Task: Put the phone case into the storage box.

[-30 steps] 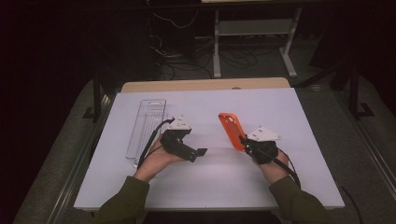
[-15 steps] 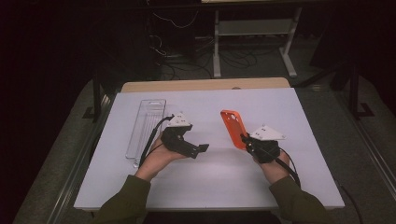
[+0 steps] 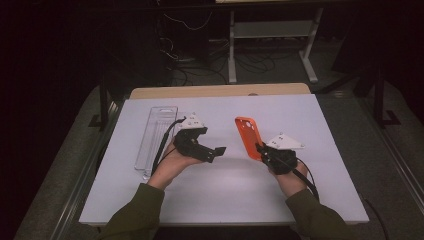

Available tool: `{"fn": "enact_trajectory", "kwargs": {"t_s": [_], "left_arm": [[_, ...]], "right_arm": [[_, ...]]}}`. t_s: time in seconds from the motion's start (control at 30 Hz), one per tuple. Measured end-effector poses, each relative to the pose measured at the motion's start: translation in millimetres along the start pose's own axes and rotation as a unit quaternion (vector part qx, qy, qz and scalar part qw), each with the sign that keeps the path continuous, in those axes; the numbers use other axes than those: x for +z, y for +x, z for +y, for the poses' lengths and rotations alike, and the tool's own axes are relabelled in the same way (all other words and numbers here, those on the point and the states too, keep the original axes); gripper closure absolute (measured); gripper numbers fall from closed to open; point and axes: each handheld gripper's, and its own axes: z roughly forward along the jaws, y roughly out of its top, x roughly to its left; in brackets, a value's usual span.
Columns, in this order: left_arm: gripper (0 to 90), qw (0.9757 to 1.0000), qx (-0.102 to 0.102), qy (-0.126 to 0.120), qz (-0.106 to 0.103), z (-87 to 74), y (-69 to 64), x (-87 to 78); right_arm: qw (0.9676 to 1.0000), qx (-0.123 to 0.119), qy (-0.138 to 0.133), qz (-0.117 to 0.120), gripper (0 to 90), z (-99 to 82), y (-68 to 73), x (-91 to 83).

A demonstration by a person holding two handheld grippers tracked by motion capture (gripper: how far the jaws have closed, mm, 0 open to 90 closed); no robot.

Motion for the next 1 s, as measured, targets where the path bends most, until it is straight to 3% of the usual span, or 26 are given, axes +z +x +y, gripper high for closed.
{"fn": "enact_trajectory", "kwargs": {"t_s": [0.5, 1.0], "left_arm": [[0.0, 0.9997, -0.009, -0.022, 0.003, 11.1, -7.3, 11.3], [0.0, 0.9990, -0.025, -0.038, 0.004, 16.0, -11.1, 24.3]], "right_arm": [[0.9999, 0.014, -0.002, 0.008, 81.5, 2.5, 6.9, 0.9], [0.9999, 0.012, -0.003, 0.010, 81.5, 4.3, 16.7, 2.6]]}}
